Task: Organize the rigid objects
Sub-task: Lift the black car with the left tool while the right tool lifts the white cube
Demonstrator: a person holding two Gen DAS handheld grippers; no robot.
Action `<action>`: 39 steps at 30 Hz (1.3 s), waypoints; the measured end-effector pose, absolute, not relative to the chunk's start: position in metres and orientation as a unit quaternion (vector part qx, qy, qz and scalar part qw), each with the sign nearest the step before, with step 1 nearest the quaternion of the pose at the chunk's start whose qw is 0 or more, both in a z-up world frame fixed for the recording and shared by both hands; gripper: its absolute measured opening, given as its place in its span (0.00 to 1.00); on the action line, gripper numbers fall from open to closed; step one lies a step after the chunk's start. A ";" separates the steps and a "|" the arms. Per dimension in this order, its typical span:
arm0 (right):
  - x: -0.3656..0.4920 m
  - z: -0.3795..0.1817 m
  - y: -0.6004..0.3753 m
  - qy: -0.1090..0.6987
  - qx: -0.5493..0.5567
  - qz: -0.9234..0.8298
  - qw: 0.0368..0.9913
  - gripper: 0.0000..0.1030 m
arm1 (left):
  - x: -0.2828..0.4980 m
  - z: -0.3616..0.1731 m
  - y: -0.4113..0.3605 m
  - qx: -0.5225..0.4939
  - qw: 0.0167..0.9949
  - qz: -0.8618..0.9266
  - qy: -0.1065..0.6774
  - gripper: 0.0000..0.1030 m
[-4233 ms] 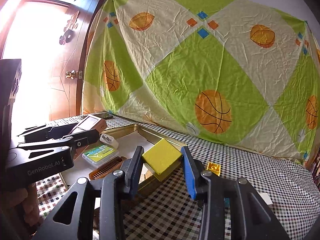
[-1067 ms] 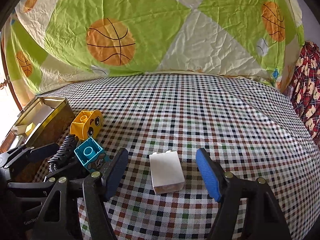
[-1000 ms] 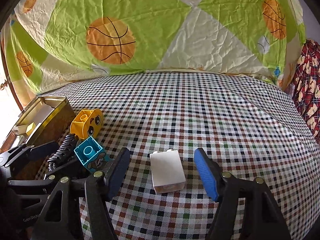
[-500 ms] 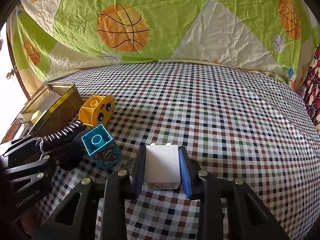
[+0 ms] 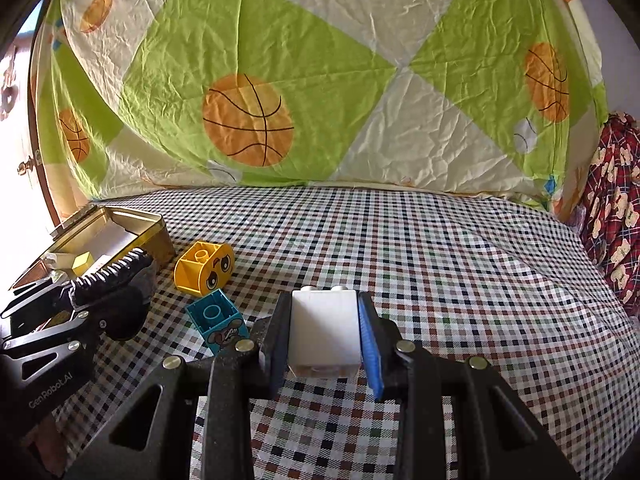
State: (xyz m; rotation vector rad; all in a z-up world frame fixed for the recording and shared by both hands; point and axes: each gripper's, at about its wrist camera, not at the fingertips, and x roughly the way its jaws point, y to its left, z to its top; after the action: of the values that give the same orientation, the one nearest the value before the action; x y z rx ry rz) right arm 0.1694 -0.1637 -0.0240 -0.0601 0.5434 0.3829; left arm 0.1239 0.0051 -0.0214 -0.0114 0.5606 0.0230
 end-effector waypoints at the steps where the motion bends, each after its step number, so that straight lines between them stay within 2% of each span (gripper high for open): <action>1: 0.168 -0.023 -0.165 0.263 -0.027 0.187 0.946 0.33 | 0.122 -0.020 0.005 -0.004 0.963 0.015 0.270 0.27; 19: 0.128 -0.007 -0.177 0.149 -0.011 0.162 0.976 0.33 | 0.089 -0.008 0.012 -0.009 0.980 0.055 0.192 0.27; 39: 0.117 -0.005 -0.174 0.143 -0.009 0.181 0.973 0.33 | 0.064 -0.003 0.016 -0.013 0.986 0.063 0.157 0.27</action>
State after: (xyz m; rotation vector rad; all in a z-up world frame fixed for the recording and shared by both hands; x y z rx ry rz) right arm 0.1165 -0.1742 -0.0054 -0.0190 0.2893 0.3644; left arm 0.0639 0.0162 -0.0034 -0.0257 0.3153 0.1260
